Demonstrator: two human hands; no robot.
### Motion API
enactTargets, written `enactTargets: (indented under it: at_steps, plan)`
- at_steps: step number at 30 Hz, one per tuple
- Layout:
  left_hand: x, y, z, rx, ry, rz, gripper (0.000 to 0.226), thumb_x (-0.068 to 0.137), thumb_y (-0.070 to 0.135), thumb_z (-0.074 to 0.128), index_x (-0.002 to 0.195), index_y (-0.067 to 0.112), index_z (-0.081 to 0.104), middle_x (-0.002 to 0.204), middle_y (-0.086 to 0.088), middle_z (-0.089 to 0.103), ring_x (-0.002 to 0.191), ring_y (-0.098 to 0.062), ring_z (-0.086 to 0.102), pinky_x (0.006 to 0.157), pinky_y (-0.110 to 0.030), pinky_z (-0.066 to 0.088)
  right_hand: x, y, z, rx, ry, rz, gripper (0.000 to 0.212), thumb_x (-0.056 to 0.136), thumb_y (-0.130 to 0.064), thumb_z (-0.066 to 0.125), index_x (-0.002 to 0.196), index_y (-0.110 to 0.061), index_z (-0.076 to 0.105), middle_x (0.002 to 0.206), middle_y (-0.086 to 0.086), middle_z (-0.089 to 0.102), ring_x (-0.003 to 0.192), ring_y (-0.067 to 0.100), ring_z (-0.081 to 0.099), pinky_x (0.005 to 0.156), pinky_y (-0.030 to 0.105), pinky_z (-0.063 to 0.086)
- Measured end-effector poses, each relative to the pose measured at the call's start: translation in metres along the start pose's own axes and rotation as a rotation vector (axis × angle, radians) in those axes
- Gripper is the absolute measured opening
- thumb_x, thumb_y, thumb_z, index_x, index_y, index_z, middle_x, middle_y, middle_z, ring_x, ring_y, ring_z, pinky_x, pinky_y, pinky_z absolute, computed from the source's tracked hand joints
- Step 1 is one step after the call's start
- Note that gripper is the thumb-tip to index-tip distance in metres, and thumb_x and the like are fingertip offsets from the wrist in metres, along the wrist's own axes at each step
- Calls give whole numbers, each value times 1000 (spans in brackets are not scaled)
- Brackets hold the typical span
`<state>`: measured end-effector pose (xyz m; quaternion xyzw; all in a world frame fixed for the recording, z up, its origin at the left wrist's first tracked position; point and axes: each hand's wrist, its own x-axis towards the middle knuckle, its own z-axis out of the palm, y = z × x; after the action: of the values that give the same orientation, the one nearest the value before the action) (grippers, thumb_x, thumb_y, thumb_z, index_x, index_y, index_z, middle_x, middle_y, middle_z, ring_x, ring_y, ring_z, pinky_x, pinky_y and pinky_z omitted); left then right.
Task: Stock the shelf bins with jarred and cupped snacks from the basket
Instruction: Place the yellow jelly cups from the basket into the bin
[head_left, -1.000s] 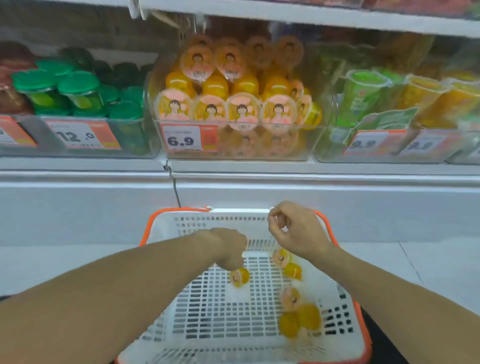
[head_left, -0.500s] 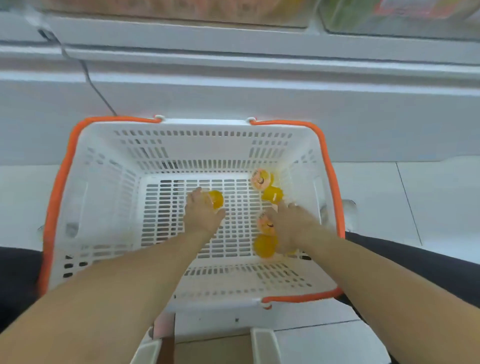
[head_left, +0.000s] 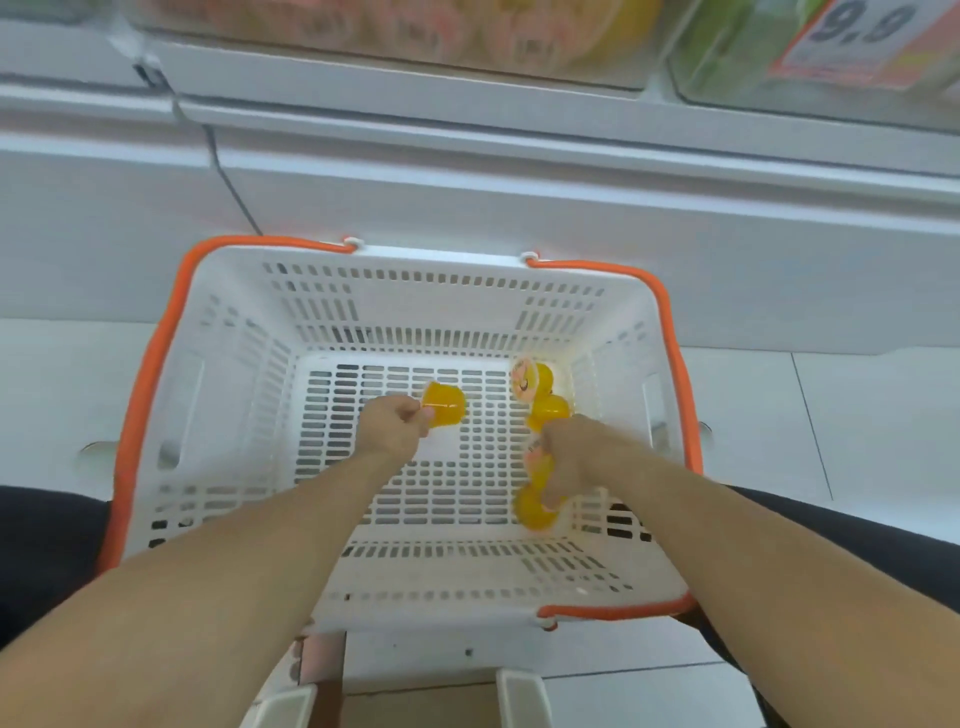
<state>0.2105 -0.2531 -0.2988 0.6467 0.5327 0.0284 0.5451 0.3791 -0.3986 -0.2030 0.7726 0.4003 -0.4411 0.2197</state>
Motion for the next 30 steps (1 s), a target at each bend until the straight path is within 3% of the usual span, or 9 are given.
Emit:
enactTargets:
  at_steps: [3,5,9,13,16,20,25,28,30]
  plan:
    - [-7,18,-21,-119,-45,40,17,94,14,67,78,12,67,87,-17,71,86,-30,68,78,-37,53,-23,-12,-46,203,-62,-62,70,76,-51,76,127,-6,60,125,10,61,109,29,60,89,39,53]
    - [-12,41,-38,-236,-52,79,16,96,15,65,80,14,68,86,-16,72,86,-29,68,75,-38,54,-47,-15,-82,331,-60,-119,68,77,-49,73,126,-3,62,102,11,60,85,30,57,69,33,48]
    - [-28,108,-75,-503,-129,206,15,102,16,53,105,7,64,94,-12,72,87,-22,70,75,-34,55,-107,-15,-152,495,-2,-160,27,78,-38,69,91,-15,66,81,12,45,55,15,37,48,25,29]
    - [-48,177,-124,-776,-257,290,24,107,22,39,113,13,60,104,-6,71,94,-17,70,84,-34,54,-163,-7,-190,847,154,-282,26,69,-41,59,79,-18,60,69,9,46,54,17,37,50,26,28]
    - [-70,225,-163,-955,-389,299,22,105,17,41,107,15,63,107,-4,73,109,-24,67,85,-44,57,-185,2,-202,1269,80,-488,26,65,-36,53,73,-12,59,74,12,49,60,23,41,55,27,27]
    - [-107,277,-195,-1155,-518,252,29,94,10,46,104,0,71,118,-20,69,108,-34,69,84,-50,59,-196,-4,-214,1431,34,-688,42,63,-33,40,78,-11,72,78,13,58,61,25,47,57,28,25]
    - [-135,320,-207,-782,-653,131,39,93,37,49,77,5,64,78,-14,62,71,-27,60,69,-37,57,-207,-23,-225,1580,-45,-946,52,74,-41,51,113,-8,61,91,14,60,62,23,46,57,28,21]
    - [-141,327,-205,-370,-673,170,54,85,53,58,84,-1,62,77,-20,58,66,-32,58,67,-39,54,-209,-38,-233,1591,53,-1086,37,82,-28,66,114,-12,59,98,12,64,70,22,60,54,26,33]
    - [-140,329,-203,-327,-608,252,65,78,60,69,100,-2,69,87,-23,60,68,-35,63,65,-48,57,-209,-47,-238,1602,137,-1092,30,90,-21,61,119,-11,58,102,13,66,77,22,66,57,26,43]
